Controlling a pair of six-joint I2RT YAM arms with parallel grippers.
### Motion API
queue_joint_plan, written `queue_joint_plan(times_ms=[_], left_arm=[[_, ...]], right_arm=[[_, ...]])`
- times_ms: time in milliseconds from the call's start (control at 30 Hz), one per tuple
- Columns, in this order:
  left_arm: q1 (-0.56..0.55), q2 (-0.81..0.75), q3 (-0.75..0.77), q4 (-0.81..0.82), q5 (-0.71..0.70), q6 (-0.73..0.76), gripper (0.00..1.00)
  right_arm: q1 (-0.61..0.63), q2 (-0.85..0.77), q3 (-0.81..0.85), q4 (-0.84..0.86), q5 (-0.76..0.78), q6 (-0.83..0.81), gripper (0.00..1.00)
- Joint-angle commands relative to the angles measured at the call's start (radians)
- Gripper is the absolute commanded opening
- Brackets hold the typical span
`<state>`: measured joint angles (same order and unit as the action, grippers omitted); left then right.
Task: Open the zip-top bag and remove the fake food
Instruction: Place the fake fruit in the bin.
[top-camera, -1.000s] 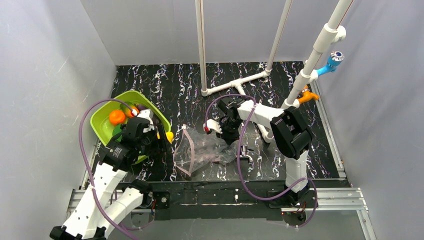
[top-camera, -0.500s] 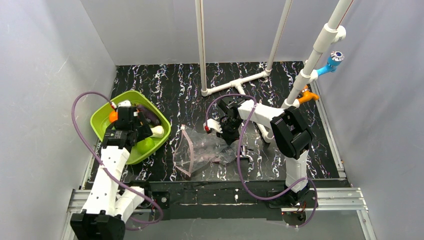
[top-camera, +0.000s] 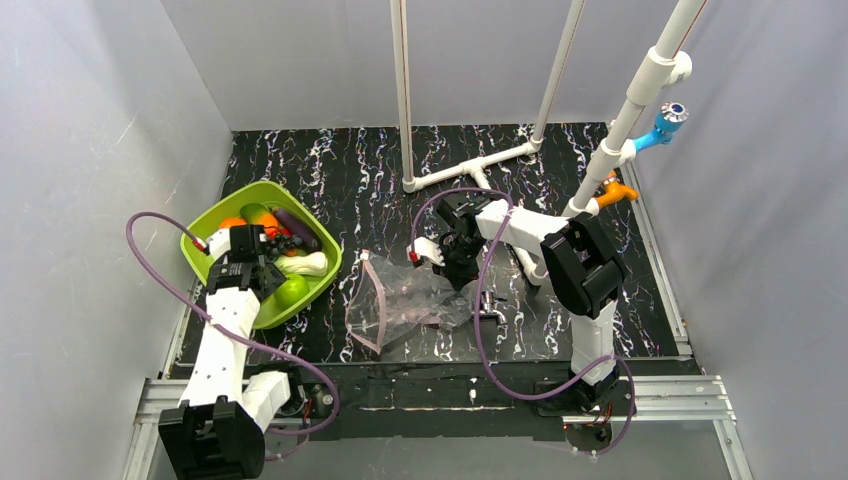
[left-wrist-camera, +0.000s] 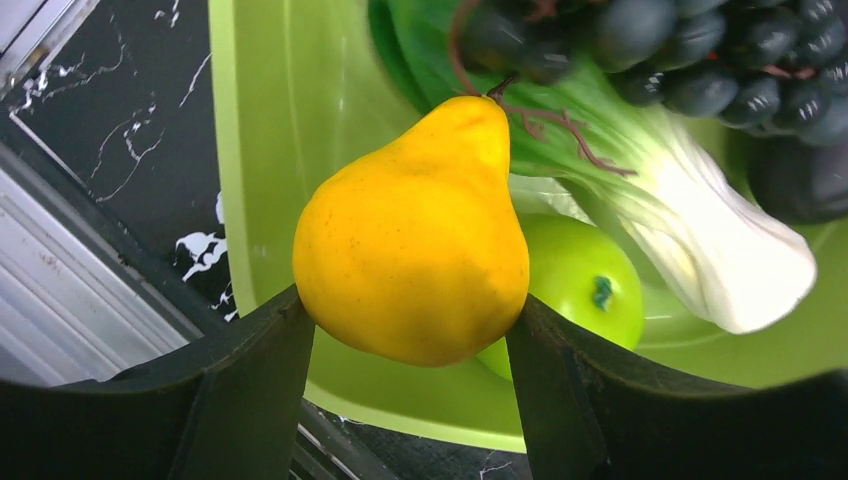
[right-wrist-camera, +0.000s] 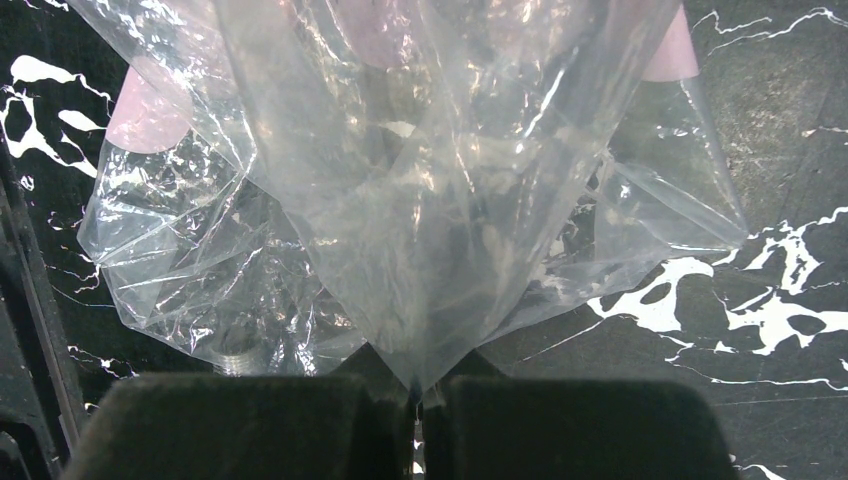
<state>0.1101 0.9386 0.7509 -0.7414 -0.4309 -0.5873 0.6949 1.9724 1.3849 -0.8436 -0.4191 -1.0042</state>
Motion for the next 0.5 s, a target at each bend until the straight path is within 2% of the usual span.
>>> queue_joint_plan(times_ms=[0,33,133,167,333,467], left_arm=[[0.021,0.046,0.005,-0.044,-0.079,-0.081,0.57],[0.021,0.052,0.006,-0.045,-0.073,-0.080,0.64],[0.022,0.028,0.007,-0.046,-0.043,-0.069,0.94],[0.021,0.008,0.005,-0.041,-0.029,-0.061,0.98],[0.021,-0.054,0.040,-0.080,0.021,-0.037,0.98],[0.021,-0.104,0.104,-0.105,0.140,0.023,0.98]], right_arm=[[-0.004,-0.004,0.027,-0.028,-0.018,0.003,0.01],[-0.004,-0.006,0.027,-0.029,-0.018,0.003,0.01],[-0.004,-0.005,0.029,-0.030,-0.020,0.005,0.01],[-0.003,-0.005,0.030,-0.030,-0.021,0.005,0.01],[-0.004,-0.002,0.040,-0.026,-0.026,0.024,0.01],[-0.004,-0.003,0.071,-0.024,-0.043,0.079,0.01]])
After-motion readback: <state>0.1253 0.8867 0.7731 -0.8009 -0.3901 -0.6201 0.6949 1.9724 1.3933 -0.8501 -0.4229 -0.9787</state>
